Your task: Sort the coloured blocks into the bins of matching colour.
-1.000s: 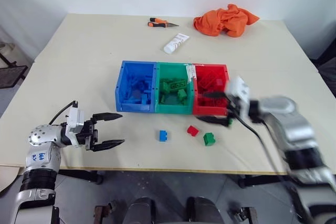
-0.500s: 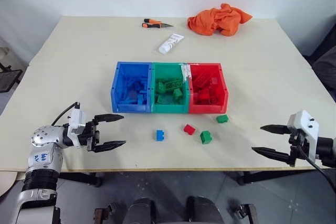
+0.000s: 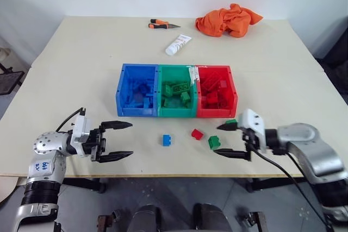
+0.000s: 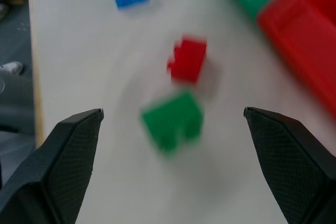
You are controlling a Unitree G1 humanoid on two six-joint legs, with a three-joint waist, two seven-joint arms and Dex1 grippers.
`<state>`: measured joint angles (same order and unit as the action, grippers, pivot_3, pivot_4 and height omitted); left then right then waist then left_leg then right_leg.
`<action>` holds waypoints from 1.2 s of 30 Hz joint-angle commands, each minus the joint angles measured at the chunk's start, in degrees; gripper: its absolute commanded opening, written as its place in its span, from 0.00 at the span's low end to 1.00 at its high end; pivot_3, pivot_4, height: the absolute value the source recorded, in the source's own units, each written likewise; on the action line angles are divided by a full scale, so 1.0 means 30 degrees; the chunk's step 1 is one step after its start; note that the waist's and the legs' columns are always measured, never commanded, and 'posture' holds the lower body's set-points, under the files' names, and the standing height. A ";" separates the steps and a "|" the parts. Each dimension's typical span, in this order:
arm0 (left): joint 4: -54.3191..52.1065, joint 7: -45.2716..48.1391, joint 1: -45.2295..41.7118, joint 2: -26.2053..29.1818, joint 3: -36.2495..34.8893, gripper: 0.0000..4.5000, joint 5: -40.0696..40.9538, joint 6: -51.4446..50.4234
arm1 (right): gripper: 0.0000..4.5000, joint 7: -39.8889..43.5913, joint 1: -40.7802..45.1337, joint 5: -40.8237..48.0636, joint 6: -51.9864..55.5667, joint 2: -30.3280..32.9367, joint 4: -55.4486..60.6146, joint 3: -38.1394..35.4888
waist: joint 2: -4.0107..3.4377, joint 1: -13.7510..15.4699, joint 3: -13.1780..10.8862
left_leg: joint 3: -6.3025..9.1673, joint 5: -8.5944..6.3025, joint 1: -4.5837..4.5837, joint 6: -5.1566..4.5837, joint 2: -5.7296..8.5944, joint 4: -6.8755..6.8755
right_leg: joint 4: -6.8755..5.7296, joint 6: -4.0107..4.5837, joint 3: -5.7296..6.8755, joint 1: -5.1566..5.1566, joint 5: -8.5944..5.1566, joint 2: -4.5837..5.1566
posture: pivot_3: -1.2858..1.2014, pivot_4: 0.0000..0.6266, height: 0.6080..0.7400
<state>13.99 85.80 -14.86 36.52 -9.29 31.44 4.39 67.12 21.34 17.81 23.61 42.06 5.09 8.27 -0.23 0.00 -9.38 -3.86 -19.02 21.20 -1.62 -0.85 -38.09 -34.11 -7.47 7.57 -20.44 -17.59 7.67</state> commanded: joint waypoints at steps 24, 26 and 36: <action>-0.1917 -0.1227 0.1265 -0.0288 -0.0840 1.00 0.0554 -0.0279 | 0.37 0.0390 0.1218 0.0361 -0.0724 -0.0318 -0.0500 -0.1187 | -0.0011 -0.0043 -0.0003 | -0.0010 -0.0002 -0.0002 -0.0002 -0.0003 0.0000 | 0.0001 -0.0002 -0.0010 0.0001 0.0001 -0.0005 | 0.52 0.24 1.00; -0.1813 -0.1189 0.1214 -0.0344 -0.0798 1.00 0.0524 -0.0211 | 0.37 -0.0102 0.1821 0.0743 -0.0028 -0.0642 -0.0214 -0.1550 | -0.0010 -0.0044 -0.0003 | -0.0009 -0.0002 -0.0003 -0.0002 -0.0003 0.0001 | 0.0003 -0.0002 -0.0009 0.0002 0.0001 -0.0004 | 0.52 0.24 1.00; -0.0993 -0.1024 0.0433 -0.1109 -0.0144 1.00 0.0188 0.0445 | 0.37 -0.3668 0.9276 -0.0495 -0.1657 -0.6312 -0.7400 -0.0932 | -0.0012 -0.0249 -0.0001 | 0.0005 -0.0002 -0.0013 0.0016 0.0003 0.0012 | -0.0125 0.0000 -0.0006 -0.0052 0.0001 -0.0002 | 0.52 0.24 1.00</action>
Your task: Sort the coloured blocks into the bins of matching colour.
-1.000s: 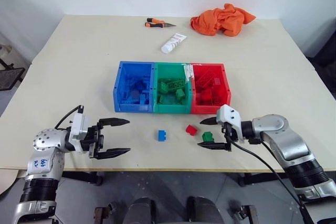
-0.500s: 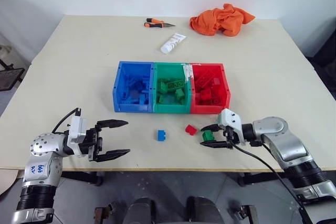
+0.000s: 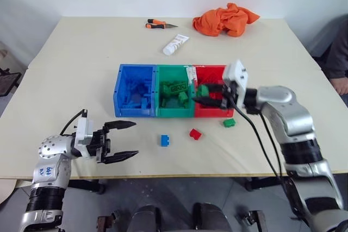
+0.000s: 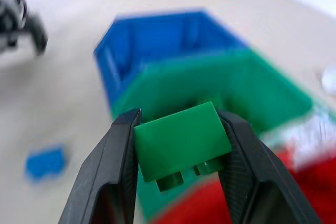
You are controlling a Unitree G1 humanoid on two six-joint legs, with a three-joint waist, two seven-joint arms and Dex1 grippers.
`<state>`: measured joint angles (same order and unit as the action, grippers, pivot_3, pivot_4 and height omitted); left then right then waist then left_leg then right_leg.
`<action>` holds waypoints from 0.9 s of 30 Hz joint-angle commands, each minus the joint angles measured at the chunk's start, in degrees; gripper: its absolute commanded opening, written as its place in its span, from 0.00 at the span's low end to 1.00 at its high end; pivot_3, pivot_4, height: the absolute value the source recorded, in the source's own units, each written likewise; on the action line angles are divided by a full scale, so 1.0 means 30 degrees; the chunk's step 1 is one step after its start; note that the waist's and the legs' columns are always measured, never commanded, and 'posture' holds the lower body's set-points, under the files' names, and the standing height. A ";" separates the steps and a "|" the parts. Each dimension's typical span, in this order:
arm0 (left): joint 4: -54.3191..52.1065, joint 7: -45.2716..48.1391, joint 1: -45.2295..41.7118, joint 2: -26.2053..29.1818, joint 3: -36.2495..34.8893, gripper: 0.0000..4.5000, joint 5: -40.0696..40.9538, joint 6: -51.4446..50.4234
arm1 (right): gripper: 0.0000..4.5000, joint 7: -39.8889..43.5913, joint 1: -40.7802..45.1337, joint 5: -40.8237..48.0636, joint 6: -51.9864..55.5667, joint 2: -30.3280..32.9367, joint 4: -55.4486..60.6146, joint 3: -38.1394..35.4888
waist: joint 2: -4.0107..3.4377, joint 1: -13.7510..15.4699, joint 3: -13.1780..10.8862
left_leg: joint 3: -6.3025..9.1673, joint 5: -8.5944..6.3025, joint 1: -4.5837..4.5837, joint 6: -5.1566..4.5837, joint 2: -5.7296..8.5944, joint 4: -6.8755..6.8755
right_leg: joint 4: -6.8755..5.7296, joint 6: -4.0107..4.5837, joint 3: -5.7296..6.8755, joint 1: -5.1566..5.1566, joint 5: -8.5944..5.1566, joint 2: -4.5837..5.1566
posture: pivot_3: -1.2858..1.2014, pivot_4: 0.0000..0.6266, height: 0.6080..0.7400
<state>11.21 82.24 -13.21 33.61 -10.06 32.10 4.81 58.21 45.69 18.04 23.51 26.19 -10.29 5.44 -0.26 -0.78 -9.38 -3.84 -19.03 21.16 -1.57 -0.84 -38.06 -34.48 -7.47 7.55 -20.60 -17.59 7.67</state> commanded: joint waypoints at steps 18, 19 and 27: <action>0.0453 0.0071 -0.0690 -0.0495 0.0583 1.00 -0.0267 0.0669 | 0.99 0.1521 0.0281 -0.0565 -0.2878 0.0121 -0.0219 -0.0617 | -0.0008 -0.0199 -0.0007 | 0.0067 0.0000 0.0009 -0.0002 0.0007 -0.0008 | -0.0075 -0.0001 0.0002 -0.0006 0.0001 0.0002 | 0.52 0.24 1.00; 0.0589 0.0117 -0.0818 -0.0512 0.0617 1.00 -0.0268 0.0666 | 0.99 0.2089 -0.0863 -0.0090 -0.2329 0.1067 0.1211 -0.0918 | -0.0005 -0.0157 -0.0005 | 0.0075 0.0000 0.0009 -0.0003 0.0010 -0.0009 | -0.0073 -0.0001 0.0001 -0.0001 0.0001 0.0005 | 0.52 0.24 1.00; 0.1319 0.0385 -0.1338 -0.0440 0.0479 1.00 -0.0192 0.0676 | 0.99 0.3942 -0.9490 0.2351 0.0037 0.7096 0.7271 -0.4871 | -0.0008 0.0237 -0.0006 | -0.0029 -0.0005 0.0015 -0.0014 0.0000 -0.0002 | 0.0129 -0.0003 -0.0010 0.0046 0.0002 -0.0005 | 0.52 0.24 1.00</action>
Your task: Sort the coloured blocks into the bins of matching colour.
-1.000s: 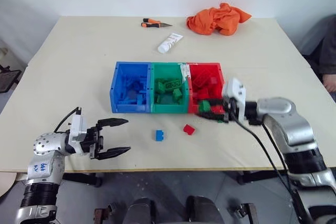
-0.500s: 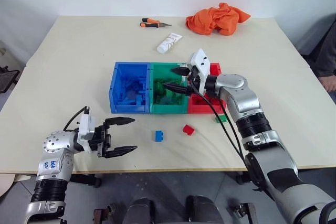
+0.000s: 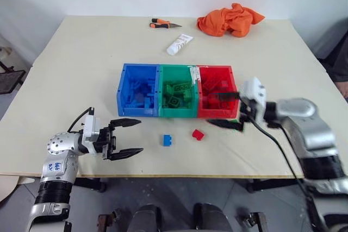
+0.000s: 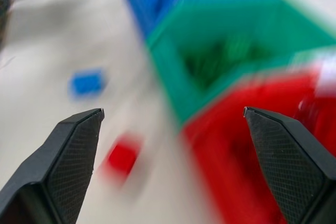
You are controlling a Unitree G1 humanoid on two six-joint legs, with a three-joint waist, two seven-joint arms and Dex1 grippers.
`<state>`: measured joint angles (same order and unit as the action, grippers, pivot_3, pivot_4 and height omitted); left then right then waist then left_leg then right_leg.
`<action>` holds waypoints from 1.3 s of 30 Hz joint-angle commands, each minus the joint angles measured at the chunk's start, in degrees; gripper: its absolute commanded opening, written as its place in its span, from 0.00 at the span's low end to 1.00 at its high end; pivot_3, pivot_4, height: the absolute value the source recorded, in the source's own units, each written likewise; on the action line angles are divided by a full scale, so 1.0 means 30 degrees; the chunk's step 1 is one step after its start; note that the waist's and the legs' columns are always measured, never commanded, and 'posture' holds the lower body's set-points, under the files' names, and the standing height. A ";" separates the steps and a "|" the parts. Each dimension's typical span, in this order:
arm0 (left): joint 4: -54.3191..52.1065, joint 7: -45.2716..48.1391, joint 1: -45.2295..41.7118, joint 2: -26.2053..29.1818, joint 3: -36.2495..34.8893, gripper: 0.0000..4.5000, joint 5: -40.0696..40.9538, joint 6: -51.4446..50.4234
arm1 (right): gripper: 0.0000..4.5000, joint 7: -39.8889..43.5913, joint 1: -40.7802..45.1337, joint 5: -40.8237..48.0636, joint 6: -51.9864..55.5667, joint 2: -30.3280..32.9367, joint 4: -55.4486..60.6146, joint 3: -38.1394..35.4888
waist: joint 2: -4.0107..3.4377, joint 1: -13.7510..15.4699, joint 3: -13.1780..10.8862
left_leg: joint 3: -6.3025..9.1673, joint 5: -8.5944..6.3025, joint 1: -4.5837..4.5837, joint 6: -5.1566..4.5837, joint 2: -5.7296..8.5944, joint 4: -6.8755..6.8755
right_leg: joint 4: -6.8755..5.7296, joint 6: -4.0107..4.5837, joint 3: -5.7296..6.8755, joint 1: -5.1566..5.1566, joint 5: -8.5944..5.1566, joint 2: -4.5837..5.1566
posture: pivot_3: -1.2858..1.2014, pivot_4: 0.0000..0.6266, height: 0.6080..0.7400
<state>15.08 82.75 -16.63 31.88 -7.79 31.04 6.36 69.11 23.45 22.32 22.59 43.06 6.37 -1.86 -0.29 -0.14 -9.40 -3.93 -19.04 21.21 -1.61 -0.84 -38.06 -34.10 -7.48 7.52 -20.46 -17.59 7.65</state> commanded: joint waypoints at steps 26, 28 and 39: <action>-0.0863 0.0061 0.0253 0.0562 -0.0657 1.00 0.0296 -0.0551 | 0.99 -0.6282 -0.4986 -0.0915 -0.0317 -0.2206 -0.1505 -0.2947 | -0.0013 0.0108 -0.0001 | 0.0002 0.0003 -0.0002 -0.0003 0.0010 0.0000 | 0.0036 -0.0005 -0.0001 0.0022 0.0003 0.0013 | 0.52 0.24 1.00; -0.1143 -0.0070 0.0358 0.0581 -0.0687 1.00 0.0325 -0.0699 | 0.99 -0.6567 -0.4221 -0.1317 -0.1055 -0.2691 -0.2838 -0.2405 | -0.0008 0.0089 0.0002 | 0.0012 0.0003 0.0000 -0.0007 0.0011 -0.0004 | 0.0035 -0.0007 0.0002 0.0028 0.0004 0.0012 | 0.52 0.24 1.00; -0.1768 -0.0367 0.0673 0.0875 -0.0903 1.00 0.0422 -0.1071 | 0.78 -0.7102 -0.3583 -0.1766 -0.2846 -0.3972 -0.4844 -0.1556 | -0.0009 -0.0005 0.0008 | 0.0004 0.0003 -0.0013 -0.0005 -0.0004 0.0001 | 0.0016 -0.0007 -0.0002 0.0024 0.0004 -0.0004 | 0.52 0.24 1.00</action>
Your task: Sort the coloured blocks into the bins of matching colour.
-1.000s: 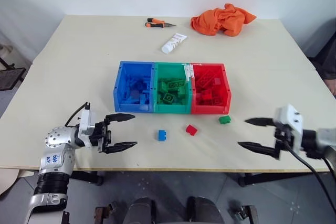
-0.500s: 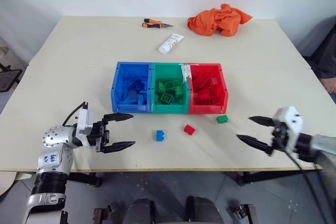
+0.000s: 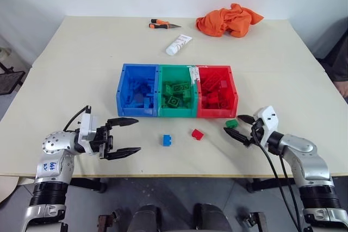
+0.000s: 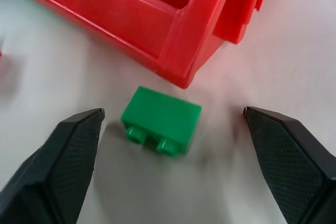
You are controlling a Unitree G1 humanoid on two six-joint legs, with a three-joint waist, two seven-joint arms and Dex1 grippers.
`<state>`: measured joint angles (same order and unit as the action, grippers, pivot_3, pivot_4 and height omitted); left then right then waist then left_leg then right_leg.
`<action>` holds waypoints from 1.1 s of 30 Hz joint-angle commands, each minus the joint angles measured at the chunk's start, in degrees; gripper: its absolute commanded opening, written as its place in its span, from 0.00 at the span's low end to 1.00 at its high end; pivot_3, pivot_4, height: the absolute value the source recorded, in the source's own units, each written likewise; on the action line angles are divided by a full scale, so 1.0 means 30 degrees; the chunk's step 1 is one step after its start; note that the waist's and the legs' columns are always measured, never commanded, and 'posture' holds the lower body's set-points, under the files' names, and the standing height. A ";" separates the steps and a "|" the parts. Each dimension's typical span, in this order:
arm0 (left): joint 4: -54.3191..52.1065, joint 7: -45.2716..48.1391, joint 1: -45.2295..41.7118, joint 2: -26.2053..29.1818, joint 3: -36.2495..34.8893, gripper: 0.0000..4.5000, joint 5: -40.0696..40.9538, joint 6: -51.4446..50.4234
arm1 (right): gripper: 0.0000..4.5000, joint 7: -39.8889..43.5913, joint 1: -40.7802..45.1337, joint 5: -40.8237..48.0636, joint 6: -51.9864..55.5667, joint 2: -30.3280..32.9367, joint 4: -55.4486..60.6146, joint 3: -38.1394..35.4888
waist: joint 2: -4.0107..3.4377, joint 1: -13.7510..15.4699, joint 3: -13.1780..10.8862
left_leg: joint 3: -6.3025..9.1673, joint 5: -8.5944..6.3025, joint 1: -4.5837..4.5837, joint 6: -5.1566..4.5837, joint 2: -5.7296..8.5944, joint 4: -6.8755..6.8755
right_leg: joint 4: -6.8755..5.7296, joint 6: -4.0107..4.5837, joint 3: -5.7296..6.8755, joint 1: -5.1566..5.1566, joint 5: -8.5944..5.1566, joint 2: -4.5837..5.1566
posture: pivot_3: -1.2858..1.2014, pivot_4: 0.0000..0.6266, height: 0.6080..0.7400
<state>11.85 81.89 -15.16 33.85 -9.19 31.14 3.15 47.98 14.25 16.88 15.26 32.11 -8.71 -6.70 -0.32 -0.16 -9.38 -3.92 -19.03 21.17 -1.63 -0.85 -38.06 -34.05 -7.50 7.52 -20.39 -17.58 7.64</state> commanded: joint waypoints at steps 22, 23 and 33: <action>-0.0328 -0.0016 -0.0089 -0.0017 -0.0315 1.00 0.0273 0.0081 | 0.36 -0.0812 0.3105 0.2914 0.5494 0.0464 0.8320 0.1527 | -0.0013 -0.0173 0.0004 | 0.0008 0.0000 -0.0003 0.0015 -0.0028 0.0014 | -0.0018 0.0013 0.0000 -0.0035 -0.0007 -0.0010 | 0.52 0.24 1.00; -0.0348 -0.0034 -0.0086 -0.0046 -0.0309 1.00 0.0263 0.0105 | 0.36 -0.0882 0.4008 0.2580 0.5279 -0.0062 0.7597 0.2088 | -0.0008 -0.0157 0.0006 | 0.0016 -0.0003 0.0001 0.0019 -0.0027 0.0023 | -0.0025 0.0014 0.0007 -0.0042 -0.0007 -0.0010 | 0.52 0.24 1.00; -0.0903 -0.0186 0.0217 -0.0158 -0.0258 1.00 0.0255 0.0227 | 0.51 -0.1042 1.0720 -0.0686 0.0569 -0.4777 -0.2250 0.4911 | -0.0006 -0.0093 0.0005 | 0.0022 -0.0005 0.0015 0.0001 0.0012 0.0000 | -0.0108 0.0007 0.0001 -0.0065 -0.0004 0.0007 | 0.52 0.24 1.00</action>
<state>11.25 81.38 -14.91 33.31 -9.65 31.21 3.22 44.98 44.74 16.08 20.12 18.56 -13.18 7.96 -0.34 -0.44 -9.37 -3.86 -19.05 21.21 -1.62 -0.81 -38.06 -34.42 -7.48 7.52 -20.60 -17.59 7.66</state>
